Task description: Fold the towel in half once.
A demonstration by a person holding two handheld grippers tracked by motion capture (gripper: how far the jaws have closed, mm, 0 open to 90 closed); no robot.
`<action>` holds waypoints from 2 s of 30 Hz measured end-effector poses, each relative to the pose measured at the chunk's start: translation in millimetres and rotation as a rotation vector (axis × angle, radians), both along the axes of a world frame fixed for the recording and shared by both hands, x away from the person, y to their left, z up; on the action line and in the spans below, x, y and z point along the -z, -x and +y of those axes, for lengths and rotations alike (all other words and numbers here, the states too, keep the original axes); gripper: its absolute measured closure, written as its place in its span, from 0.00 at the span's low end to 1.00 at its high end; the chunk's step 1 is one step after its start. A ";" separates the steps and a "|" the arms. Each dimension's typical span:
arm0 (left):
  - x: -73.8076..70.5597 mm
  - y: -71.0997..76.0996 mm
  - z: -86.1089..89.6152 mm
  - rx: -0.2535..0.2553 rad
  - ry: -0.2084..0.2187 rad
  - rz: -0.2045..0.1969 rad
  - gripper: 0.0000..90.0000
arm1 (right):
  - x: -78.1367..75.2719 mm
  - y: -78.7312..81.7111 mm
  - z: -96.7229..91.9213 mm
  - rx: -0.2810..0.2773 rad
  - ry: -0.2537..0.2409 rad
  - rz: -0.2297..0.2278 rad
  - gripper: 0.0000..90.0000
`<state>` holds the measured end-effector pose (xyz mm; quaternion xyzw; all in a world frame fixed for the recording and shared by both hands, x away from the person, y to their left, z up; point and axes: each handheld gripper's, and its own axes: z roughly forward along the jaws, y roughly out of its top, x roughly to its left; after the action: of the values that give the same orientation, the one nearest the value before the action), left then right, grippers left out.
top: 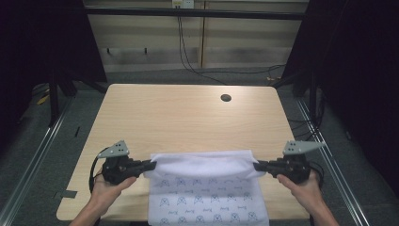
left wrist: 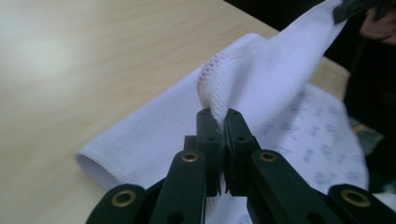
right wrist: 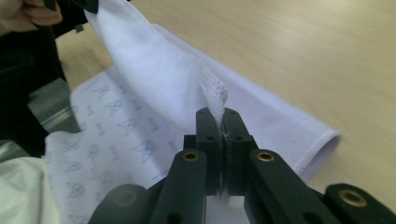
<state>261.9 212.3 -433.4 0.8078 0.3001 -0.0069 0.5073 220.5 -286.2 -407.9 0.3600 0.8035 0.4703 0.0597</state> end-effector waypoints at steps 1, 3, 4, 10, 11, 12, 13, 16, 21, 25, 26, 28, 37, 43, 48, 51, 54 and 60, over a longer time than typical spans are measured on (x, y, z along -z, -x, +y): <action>6.7 5.6 0.1 0.014 -0.011 0.021 0.97 | 8.2 6.4 -0.9 0.001 -0.007 0.016 0.98; 22.2 18.8 -4.5 0.046 -0.083 0.072 0.97 | 28.0 18.2 -1.1 0.001 0.009 0.067 0.98; 27.6 22.6 -6.0 0.052 -0.097 0.084 0.97 | 40.0 24.1 -1.2 0.002 0.014 0.096 0.98; 50.8 39.5 -17.4 0.097 -0.194 0.155 0.97 | 64.9 34.7 3.9 -0.011 0.068 0.189 0.98; 52.1 39.4 -18.3 0.075 -0.205 0.146 0.97 | 69.0 33.3 6.6 -0.017 0.086 0.201 0.98; 54.9 36.9 -18.4 0.075 -0.211 0.156 0.97 | 72.0 32.2 8.7 -0.021 0.105 0.213 0.98; 57.8 34.8 -17.9 0.043 -0.223 0.155 0.97 | 74.8 30.8 10.8 -0.024 0.126 0.228 0.98; 64.9 22.1 -14.6 0.036 -0.190 0.192 0.97 | 80.2 24.6 13.1 -0.017 0.143 0.242 0.98; 64.1 9.9 -17.1 0.015 -0.231 0.111 0.97 | 86.3 11.9 16.3 0.002 0.136 0.253 0.98; 65.1 -16.0 -17.5 -0.020 -0.246 0.066 0.97 | 86.5 -5.4 21.4 0.046 0.154 0.218 0.98; 65.2 -21.9 -17.6 -0.024 -0.255 0.050 0.97 | 86.3 -11.0 22.5 0.057 0.161 0.218 0.98; 65.6 -36.5 -19.3 -0.048 -0.271 0.020 0.98 | 87.5 -22.0 22.7 0.079 0.156 0.204 0.98; 70.4 -110.1 -22.6 -0.132 -0.261 -0.009 0.98 | 87.5 -89.8 30.2 0.147 0.194 0.181 0.98; 73.1 -148.9 -19.9 -0.201 -0.242 0.004 0.97 | 88.4 -141.0 37.3 0.215 0.205 0.183 0.98; 76.5 -178.6 -21.5 -0.257 -0.222 -0.003 0.97 | 89.9 -176.0 41.6 0.264 0.201 0.181 0.98; 75.4 -191.3 -25.5 -0.272 -0.247 -0.015 0.97 | 88.7 -186.8 44.7 0.299 0.215 0.189 0.98; 75.9 -202.4 -29.6 -0.297 -0.249 -0.019 0.97 | 86.9 -194.2 47.4 0.301 0.241 0.188 0.98; 69.8 -205.4 -26.6 -0.275 -0.244 0.019 0.97 | 86.4 -200.1 42.2 0.300 0.217 0.181 0.98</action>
<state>467.3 185.7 -503.2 0.8147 0.4110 0.0912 0.3987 420.6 -243.9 -494.3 0.5079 0.7888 0.3328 0.0952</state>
